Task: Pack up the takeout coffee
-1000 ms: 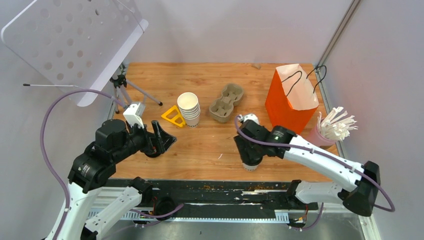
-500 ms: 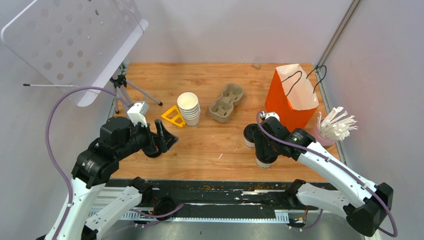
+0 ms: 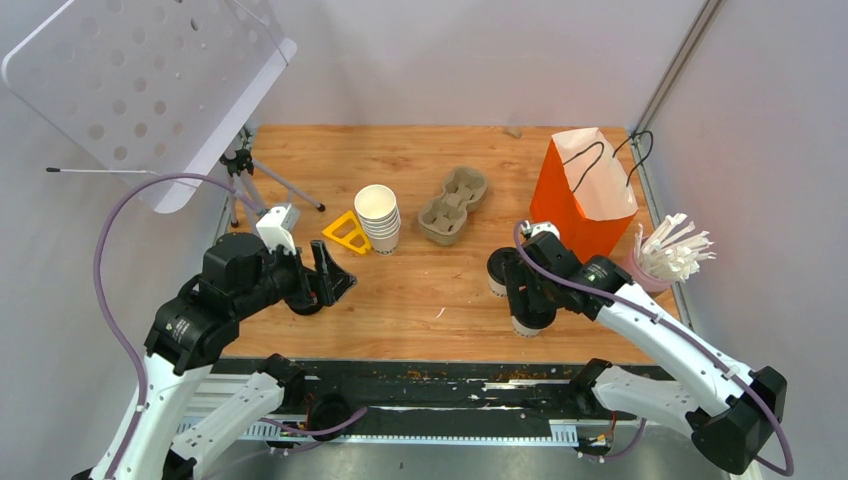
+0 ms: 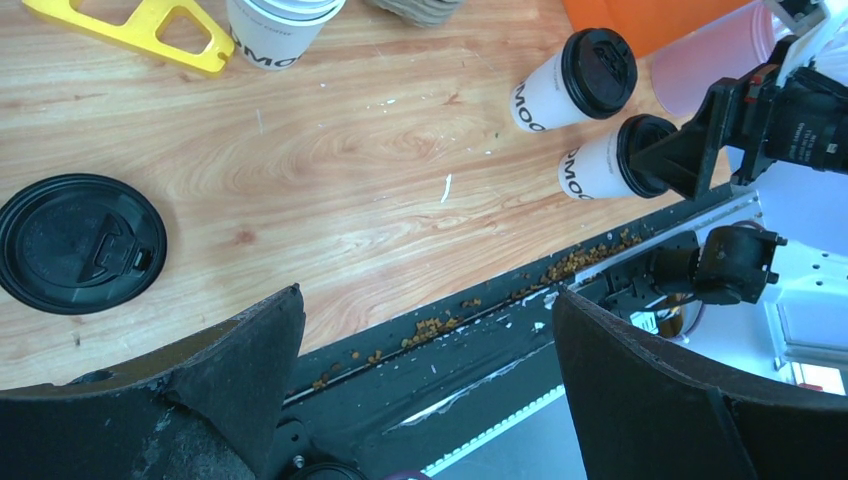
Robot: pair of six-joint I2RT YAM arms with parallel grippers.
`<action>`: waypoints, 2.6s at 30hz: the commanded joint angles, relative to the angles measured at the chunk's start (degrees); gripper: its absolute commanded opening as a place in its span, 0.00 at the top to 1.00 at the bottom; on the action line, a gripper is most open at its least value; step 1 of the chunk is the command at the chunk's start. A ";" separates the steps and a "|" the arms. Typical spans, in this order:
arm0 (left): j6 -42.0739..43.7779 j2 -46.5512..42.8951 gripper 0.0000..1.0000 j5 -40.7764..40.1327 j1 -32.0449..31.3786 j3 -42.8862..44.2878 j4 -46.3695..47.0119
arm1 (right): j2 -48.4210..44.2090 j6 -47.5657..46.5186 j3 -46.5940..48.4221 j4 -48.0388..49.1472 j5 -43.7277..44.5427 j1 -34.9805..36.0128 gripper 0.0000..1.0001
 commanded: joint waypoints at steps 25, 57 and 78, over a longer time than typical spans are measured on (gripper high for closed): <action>4.19 1.83 0.00 -3.21 -0.14 4.43 2.68 | 1.72 -7.91 24.17 3.72 -14.02 -0.16 0.00; 8.21 3.59 0.00 5.87 -0.14 6.66 -5.49 | 17.19 -24.36 40.91 8.80 5.29 -21.19 0.00; 8.87 3.44 0.02 8.93 -0.14 3.26 -2.65 | 24.09 -35.42 31.92 23.09 -12.40 -29.18 0.08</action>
